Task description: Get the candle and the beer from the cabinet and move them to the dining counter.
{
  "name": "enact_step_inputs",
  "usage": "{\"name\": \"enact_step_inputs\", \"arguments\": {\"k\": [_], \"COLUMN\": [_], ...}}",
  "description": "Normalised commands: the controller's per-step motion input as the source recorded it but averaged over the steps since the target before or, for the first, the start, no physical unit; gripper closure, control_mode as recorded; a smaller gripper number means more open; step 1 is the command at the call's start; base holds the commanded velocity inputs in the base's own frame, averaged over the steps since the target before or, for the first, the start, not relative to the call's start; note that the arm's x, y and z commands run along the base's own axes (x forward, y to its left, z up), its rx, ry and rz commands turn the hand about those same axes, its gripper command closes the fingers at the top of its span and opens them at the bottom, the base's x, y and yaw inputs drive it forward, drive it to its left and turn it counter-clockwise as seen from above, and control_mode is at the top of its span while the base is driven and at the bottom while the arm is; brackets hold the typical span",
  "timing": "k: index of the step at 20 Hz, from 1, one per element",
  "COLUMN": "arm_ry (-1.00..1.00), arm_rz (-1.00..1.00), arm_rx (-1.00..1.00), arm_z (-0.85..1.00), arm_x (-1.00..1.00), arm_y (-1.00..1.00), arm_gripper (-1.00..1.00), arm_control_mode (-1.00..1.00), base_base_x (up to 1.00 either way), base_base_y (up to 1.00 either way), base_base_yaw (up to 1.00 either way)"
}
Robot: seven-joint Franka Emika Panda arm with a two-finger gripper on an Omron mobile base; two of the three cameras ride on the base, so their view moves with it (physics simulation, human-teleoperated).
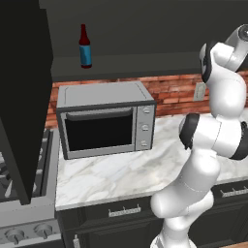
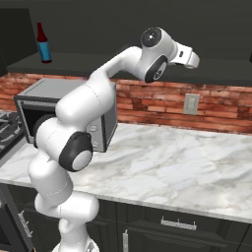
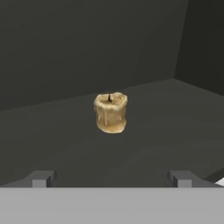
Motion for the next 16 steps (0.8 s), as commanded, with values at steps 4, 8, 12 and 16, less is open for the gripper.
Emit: {"name": "enact_step_inputs", "arguments": {"k": [4, 8, 12, 16], "arm_ry": [0.0, 0.0, 0.0, 0.0], "arm_rz": [0.0, 0.0, 0.0, 0.0], "arm_rx": [0.0, 0.0, 0.0, 0.0], "arm_z": [-0.04, -0.07, -0.1, -0.08], "arm_x": [0.16, 0.18, 0.17, 0.13], "arm_y": [-0.1, -0.09, -0.1, -0.12], "arm_gripper": [-1.0, -1.0, -1.0, -1.0], "arm_control_mode": [-1.0, -1.0, -1.0, -1.0], "base_base_x": [0.0, 0.0, 0.0, 0.0], "base_base_y": [0.0, 0.0, 0.0, 0.0], "base_base_yaw": [0.0, 0.0, 0.0, 0.0]}}
